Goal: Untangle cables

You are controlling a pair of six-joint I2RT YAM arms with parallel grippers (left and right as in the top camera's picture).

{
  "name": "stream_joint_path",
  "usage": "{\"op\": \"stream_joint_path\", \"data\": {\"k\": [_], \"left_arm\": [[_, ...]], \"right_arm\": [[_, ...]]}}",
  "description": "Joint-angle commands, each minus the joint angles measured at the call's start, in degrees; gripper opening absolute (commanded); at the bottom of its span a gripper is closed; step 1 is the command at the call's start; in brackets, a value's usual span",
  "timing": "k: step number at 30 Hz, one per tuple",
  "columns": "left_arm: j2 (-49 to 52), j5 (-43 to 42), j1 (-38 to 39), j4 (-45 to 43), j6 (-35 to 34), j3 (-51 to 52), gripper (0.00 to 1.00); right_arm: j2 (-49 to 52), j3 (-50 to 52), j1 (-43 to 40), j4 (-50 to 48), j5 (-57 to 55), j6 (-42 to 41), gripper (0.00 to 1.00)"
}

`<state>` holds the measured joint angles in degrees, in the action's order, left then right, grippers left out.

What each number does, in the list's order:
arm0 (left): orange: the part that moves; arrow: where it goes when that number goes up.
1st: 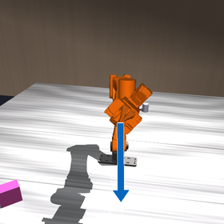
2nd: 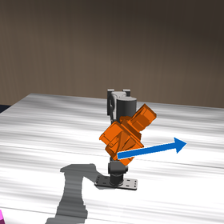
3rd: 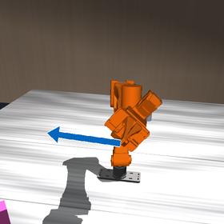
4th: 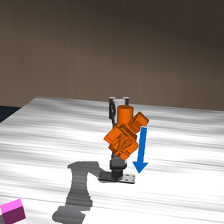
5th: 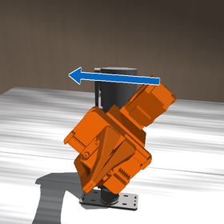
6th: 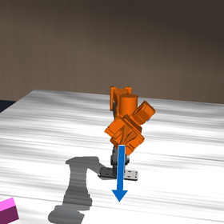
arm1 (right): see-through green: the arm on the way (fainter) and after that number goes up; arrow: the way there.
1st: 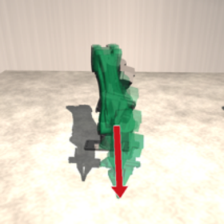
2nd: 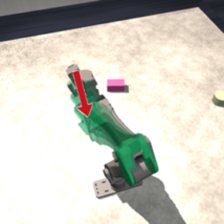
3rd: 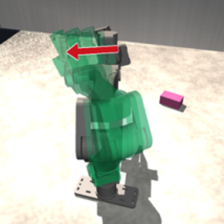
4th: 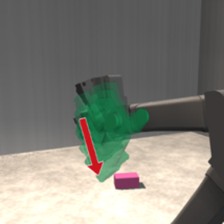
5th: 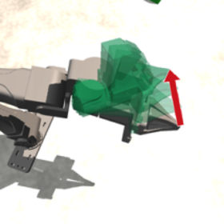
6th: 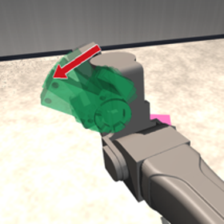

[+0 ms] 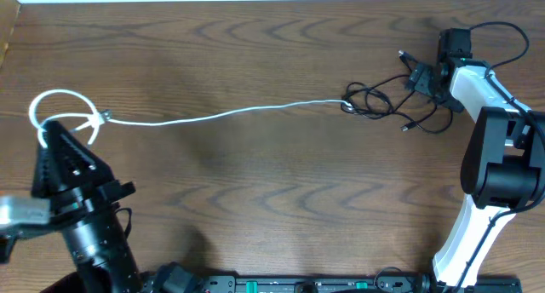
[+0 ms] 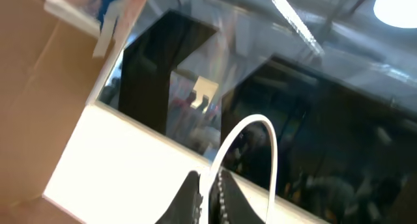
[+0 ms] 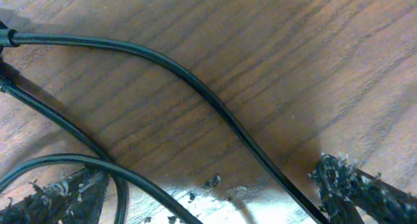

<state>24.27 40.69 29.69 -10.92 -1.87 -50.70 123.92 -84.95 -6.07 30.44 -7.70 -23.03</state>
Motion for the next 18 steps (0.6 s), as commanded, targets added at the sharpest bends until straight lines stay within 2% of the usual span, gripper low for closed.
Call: {"op": "stream_joint_path", "data": {"k": [1,7,14,15,16,18], "left_arm": [[0.0,0.9,0.0,3.1,-2.6,-0.4,0.07],[0.0,0.7,0.0,8.5,-5.9,-0.4,0.07],[0.0,-0.6,0.0,9.6,-6.0,-0.4,0.07],[0.1,-1.1,0.0,9.6,-6.0,-0.4,0.07],[0.1,-1.2,0.0,9.8,-6.0,-0.4,0.08],[0.3,-1.2,0.0,10.2,-6.0,-0.4,0.07]], "right_arm": [[6.4,4.2,-0.4,1.6,15.0,5.7,0.99],[0.9,2.5,-0.4,5.9,33.7,13.4,0.87],[-8.7,2.5,2.1,10.1,34.6,16.5,0.83],[-9.2,2.5,2.7,10.1,34.6,16.5,0.79],[-9.4,2.5,3.5,10.1,34.7,16.5,0.71],[-9.4,2.5,4.9,9.6,34.6,16.5,0.45]]}}
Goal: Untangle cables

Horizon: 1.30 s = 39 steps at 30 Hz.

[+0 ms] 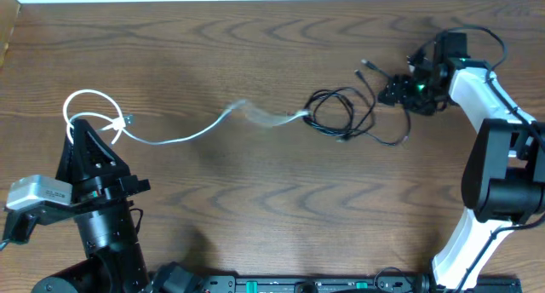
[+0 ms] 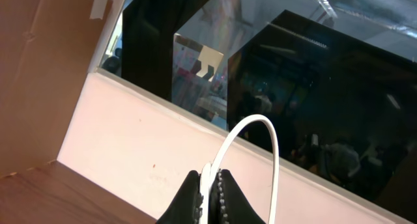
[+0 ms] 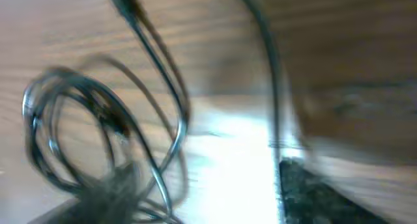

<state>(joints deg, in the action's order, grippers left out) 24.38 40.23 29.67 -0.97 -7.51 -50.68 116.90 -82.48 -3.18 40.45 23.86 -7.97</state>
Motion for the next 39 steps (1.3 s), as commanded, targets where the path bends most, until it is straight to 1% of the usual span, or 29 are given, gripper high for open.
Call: {"op": "stream_joint_path", "data": {"k": [1,2,3,4,5,7,11,13,17,19,21,23,26,29,32,36,39], "left_arm": [[0.2,-0.8,0.0,0.6,-0.3,-0.4,0.07],[0.2,-0.8,0.0,1.0,-0.3,-0.4,0.08],[0.2,-0.8,0.0,1.3,-0.3,-0.4,0.07],[0.2,-0.8,0.0,1.4,-0.3,-0.4,0.07],[0.2,-0.8,0.0,1.7,-0.3,-0.4,0.08],[0.2,-0.8,0.0,1.9,-0.3,-0.4,0.07],[0.2,-0.7,0.0,3.6,-0.3,-0.4,0.08],[0.3,-0.7,0.0,4.2,-0.3,-0.4,0.08],[0.8,-0.7,0.0,4.1,-0.3,-0.4,0.07],[1.3,-0.5,0.0,3.8,-0.3,-0.4,0.07],[2.5,-0.5,-0.2,1.9,-0.2,-0.4,0.07],[4.4,-0.5,-0.2,-2.0,0.2,-0.4,0.07],[8.3,-0.6,-0.2,-9.2,2.0,-0.4,0.08],[13.0,-0.5,-0.2,-11.8,4.1,-0.4,0.07],[17.9,-0.5,-0.2,-9.3,4.3,-0.4,0.08],[24.9,0.2,-0.2,-2.0,4.1,-0.4,0.08],[29.5,1.4,-0.2,2.6,1.2,-0.4,0.07]], "right_arm": [[-2.2,0.0,2.9,-1.0,3.1,1.4,0.35],[-2.1,0.0,3.7,-1.6,3.1,1.4,0.18],[-2.1,0.0,4.5,-2.2,3.1,1.4,0.09],[-2.1,0.0,5.2,-2.7,3.1,1.4,0.04],[-2.1,0.0,6.1,-3.4,3.1,1.4,0.04],[-2.1,0.0,8.3,-5.2,3.1,1.4,0.09],[-2.1,0.0,11.6,-8.0,3.0,1.1,0.12],[-2.1,0.0,13.7,-9.4,1.6,0.1,0.15],[-2.1,0.1,17.4,-11.1,-2.9,0.0,0.14],[-2.1,0.1,19.2,-11.4,-7.2,-1.7,0.13],[-2.1,0.1,20.6,-11.4,-11.5,-3.9,0.13],[-2.1,0.1,22.0,-11.4,-15.3,-5.4,0.15],[-2.1,0.1,23.6,-11.8,-17.6,-5.3,0.16],[-2.1,0.1,24.4,-11.7,-19.6,-5.4,0.16],[-1.9,0.1,24.4,-11.6,-21.4,-5.4,0.15],[-1.3,0.3,24.4,-11.6,-23.8,-7.5,0.15],[-0.7,0.5,24.2,-12.2,-23.8,-7.5,0.15]]}}
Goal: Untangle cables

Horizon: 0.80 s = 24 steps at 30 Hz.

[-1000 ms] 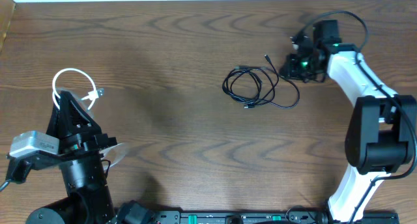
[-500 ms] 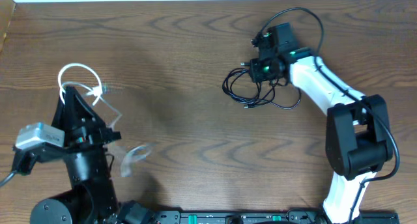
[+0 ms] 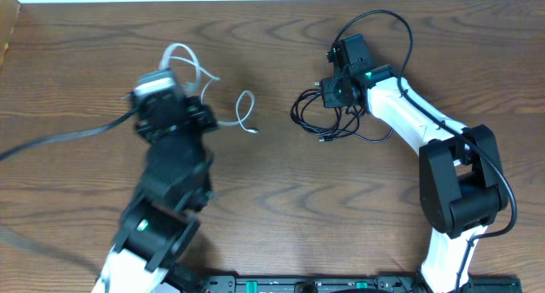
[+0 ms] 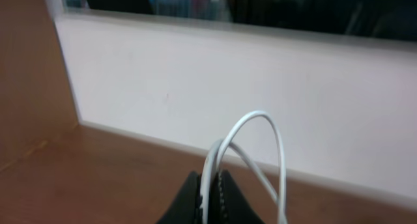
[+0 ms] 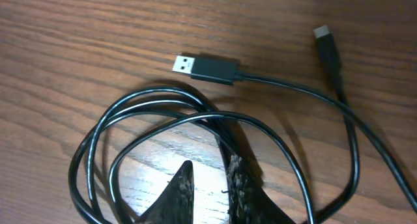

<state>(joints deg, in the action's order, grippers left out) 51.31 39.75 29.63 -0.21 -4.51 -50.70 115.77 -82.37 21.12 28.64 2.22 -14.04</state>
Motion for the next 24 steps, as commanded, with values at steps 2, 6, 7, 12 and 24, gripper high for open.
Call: {"op": "stream_joint_path", "data": {"k": [2,6,7,12,24], "left_arm": [[5.3,1.9,-0.2,4.5,-4.1,-0.4,0.08],[9.2,1.6,-0.7,9.2,-8.9,-0.4,0.08],[10.1,0.9,-1.0,10.4,-10.1,-0.4,0.08],[14.5,-12.2,-4.1,16.0,-14.3,-0.4,0.08],[28.5,-50.4,-19.7,22.3,-16.8,-0.4,0.09]], "right_arm": [[0.9,0.4,-0.1,-0.6,-2.3,-1.4,0.15],[2.1,0.4,-0.1,-1.0,-3.0,-1.6,0.15],[2.2,0.4,-0.2,-1.0,-3.8,-2.1,0.16],[3.0,0.7,-0.7,-1.0,-5.3,-3.5,0.16],[3.6,0.8,-1.6,-0.8,-5.0,-4.4,0.22]]}}
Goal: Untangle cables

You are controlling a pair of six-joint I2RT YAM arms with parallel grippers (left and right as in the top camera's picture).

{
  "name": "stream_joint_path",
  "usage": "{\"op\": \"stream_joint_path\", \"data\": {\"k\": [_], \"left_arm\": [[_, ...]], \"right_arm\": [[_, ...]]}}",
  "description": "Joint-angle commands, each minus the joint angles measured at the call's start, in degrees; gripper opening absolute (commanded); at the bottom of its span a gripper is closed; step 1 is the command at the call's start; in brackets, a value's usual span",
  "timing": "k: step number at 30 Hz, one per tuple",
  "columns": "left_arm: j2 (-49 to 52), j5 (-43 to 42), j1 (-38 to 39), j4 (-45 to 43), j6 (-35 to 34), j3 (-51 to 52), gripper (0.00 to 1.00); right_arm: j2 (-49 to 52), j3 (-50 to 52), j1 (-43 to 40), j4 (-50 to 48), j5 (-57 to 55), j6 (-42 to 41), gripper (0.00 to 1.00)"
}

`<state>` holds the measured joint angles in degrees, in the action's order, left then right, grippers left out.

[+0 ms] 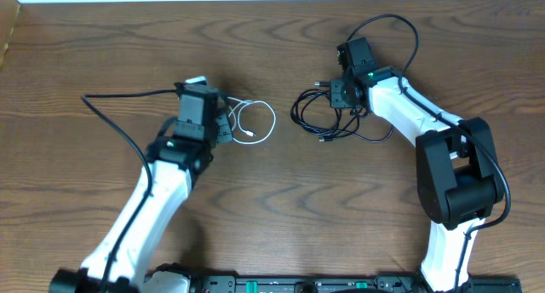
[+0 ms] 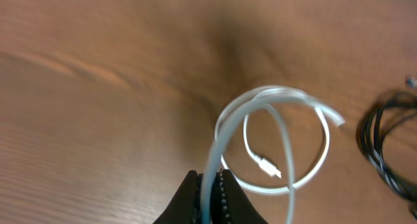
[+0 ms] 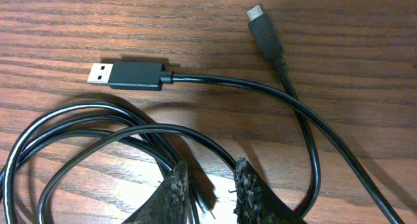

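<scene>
A white cable (image 1: 255, 123) lies coiled on the brown table (image 1: 272, 208) left of centre, its small plug (image 2: 268, 166) inside the loop. My left gripper (image 2: 210, 185) is shut on one strand of it, at the coil's left side (image 1: 220, 127). A black cable (image 1: 319, 121) lies in loose loops a short gap to the right, apart from the white one. Its USB plug (image 3: 133, 75) and small plug (image 3: 264, 34) lie free on the wood. My right gripper (image 3: 210, 178) stands low over the black loops, fingers slightly parted with a strand beside the left finger.
A dark lead from my left arm (image 1: 119, 106) trails across the table at the left. The table's far edge meets a white wall. The black cable's tail arcs behind my right arm (image 1: 400, 29).
My left gripper has come down and right, and the white coil now lies flat on the table. My right gripper's fingers, shut on the black cable before, now stand a little apart.
The white cable was stretched taut from my left gripper at the far left to the black tangle at the far right. Then it hung slack as both moved inward. Later the two cables were apart near the centre, and now both lie on the table.
</scene>
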<state>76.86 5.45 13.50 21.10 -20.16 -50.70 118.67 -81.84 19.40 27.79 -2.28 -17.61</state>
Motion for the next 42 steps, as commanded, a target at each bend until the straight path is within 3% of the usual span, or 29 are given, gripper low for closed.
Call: {"op": "stream_joint_path", "data": {"k": [1,2,3,6,8,15,22,23,25,28,37,39,42], "left_arm": [[4.3,-19.3,-4.7,1.2,-1.1,-0.4,0.10],[5.4,-21.9,-5.5,1.4,-1.1,-0.4,0.12],[6.3,-23.5,-6.0,1.6,-1.1,-0.4,0.23],[8.6,-25.8,-6.6,1.6,-0.9,-0.4,0.65],[9.2,-25.8,-6.6,1.5,-0.9,-0.4,0.74],[9.2,-22.5,-8.0,0.5,0.8,-1.6,0.80],[9.1,-22.6,-16.5,-1.0,-1.0,-4.7,0.81],[9.1,-22.5,-17.6,-1.6,-1.0,-4.7,0.82],[9.1,-22.6,-19.8,-1.7,-1.0,-4.7,1.00],[9.1,-22.5,-21.7,-1.6,-0.9,-4.7,0.98],[9.1,-22.5,-22.6,-1.5,-0.9,-4.7,0.98],[9.1,-22.5,-22.6,-1.5,-1.0,-4.7,0.98],[9.1,-22.5,-22.6,-1.5,-1.0,-4.7,0.98]], "right_arm": [[0.7,0.3,0.2,0.0,-0.5,-0.8,0.22],[0.7,0.3,0.2,0.0,-0.5,-0.8,0.22],[0.7,0.3,0.2,0.0,-0.5,-0.8,0.22],[0.7,0.3,0.2,0.0,-0.2,-0.8,0.27],[0.7,0.3,0.2,-0.2,1.0,-0.8,0.32],[0.7,0.3,0.2,-3.5,16.2,4.2,0.49],[0.7,0.3,2.9,-7.5,28.4,7.6,0.67],[0.7,0.3,3.7,-8.0,28.3,7.6,0.68],[0.7,0.3,5.1,-9.1,28.3,7.6,0.73],[0.7,0.3,7.3,-10.8,28.2,7.6,0.77],[0.7,0.3,15.4,-14.0,22.7,10.9,0.77],[0.7,0.3,17.1,-14.4,21.7,11.3,0.72],[1.1,0.3,19.5,-14.3,17.6,11.3,0.50]]}}
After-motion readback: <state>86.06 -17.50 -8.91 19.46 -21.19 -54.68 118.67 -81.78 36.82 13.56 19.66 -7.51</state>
